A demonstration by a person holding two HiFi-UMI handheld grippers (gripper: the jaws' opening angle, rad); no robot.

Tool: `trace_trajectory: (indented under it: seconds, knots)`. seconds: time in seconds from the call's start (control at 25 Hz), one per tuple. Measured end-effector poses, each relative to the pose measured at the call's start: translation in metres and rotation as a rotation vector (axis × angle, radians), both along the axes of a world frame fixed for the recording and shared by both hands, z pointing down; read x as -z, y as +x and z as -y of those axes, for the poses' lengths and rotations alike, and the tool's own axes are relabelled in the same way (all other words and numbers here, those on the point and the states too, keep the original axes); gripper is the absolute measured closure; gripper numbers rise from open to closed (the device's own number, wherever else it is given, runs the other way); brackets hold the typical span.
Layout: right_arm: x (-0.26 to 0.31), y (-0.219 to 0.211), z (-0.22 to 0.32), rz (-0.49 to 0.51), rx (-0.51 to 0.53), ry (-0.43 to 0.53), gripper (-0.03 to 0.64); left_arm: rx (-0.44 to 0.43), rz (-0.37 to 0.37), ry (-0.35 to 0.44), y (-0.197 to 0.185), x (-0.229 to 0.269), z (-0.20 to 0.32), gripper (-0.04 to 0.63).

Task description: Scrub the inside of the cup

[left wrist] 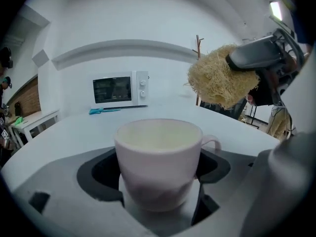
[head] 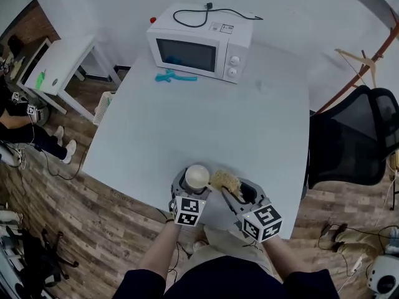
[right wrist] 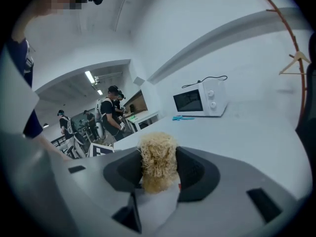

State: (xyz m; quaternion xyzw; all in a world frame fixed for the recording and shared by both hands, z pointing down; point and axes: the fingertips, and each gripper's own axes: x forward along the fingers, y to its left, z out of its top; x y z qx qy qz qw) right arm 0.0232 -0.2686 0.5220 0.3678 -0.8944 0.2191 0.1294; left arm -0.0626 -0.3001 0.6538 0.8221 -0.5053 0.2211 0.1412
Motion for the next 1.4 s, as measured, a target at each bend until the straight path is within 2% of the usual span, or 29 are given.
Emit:
trace_trajectory:
  seconds: [0.4,0.8,1.12,1.36,1.4]
  knots:
    - [0.001,0.021,0.024,0.055,-0.106,-0.023,0.439,0.004,-0.012,0.043,0.005,-0.004,0.019,0.175]
    - [0.009,0.015,0.013,0.055,-0.099,-0.005,0.439,0.022,-0.027,0.037,0.000,0.001,0.015,0.172]
    - [0.017,0.009,-0.018,0.057,-0.085,0.013,0.439,0.041,-0.005,0.043,-0.013,0.019,-0.013,0.172]
    - [0.023,0.005,-0.045,0.067,-0.094,0.029,0.439,0.046,-0.032,0.039,-0.020,0.034,-0.050,0.177]
    - [0.023,0.005,-0.050,0.068,-0.093,0.031,0.439,0.056,-0.035,0.049,-0.023,0.038,-0.056,0.194]
